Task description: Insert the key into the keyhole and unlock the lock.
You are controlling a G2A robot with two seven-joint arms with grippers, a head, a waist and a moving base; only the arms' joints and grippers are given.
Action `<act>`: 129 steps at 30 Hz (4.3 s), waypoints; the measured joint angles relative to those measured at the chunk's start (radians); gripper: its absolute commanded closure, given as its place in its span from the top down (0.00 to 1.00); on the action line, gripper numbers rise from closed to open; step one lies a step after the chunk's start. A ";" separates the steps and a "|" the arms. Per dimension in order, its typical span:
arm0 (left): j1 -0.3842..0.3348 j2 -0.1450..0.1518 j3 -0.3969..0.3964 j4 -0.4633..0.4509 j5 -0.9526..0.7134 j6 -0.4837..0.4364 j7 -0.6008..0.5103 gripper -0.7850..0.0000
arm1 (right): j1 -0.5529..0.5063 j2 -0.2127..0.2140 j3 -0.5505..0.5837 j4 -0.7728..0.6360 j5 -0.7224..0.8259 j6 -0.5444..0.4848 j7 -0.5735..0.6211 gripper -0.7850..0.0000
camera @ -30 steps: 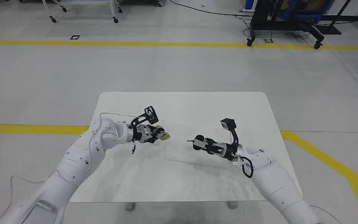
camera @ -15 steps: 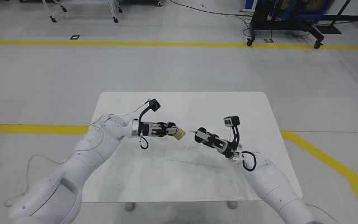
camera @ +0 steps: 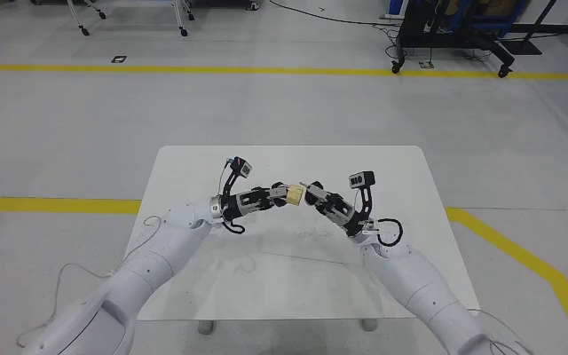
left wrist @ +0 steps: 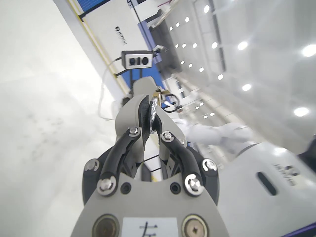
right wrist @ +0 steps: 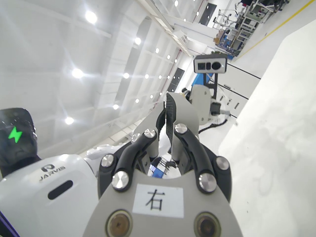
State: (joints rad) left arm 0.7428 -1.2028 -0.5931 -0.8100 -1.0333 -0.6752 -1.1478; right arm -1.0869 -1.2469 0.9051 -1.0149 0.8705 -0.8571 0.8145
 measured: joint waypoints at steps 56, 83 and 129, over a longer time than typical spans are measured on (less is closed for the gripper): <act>0.037 -0.077 -0.160 0.074 0.206 0.263 0.100 0.00 | -0.033 -0.027 0.119 -0.030 -0.168 -0.017 0.070 0.00; -0.022 -0.117 -0.130 0.089 0.232 0.519 0.100 0.00 | -0.310 0.061 0.382 -0.532 -0.963 0.112 -0.117 0.00; -0.054 -0.163 -0.125 0.090 0.294 1.100 0.199 0.00 | -0.296 0.147 0.237 -0.910 -2.951 0.077 -0.679 0.00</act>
State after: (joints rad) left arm 0.6887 -1.3659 -0.7176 -0.7198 -0.7392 0.4250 -0.9491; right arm -1.3824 -1.0994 1.1419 -1.9244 -2.0809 -0.7797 0.1360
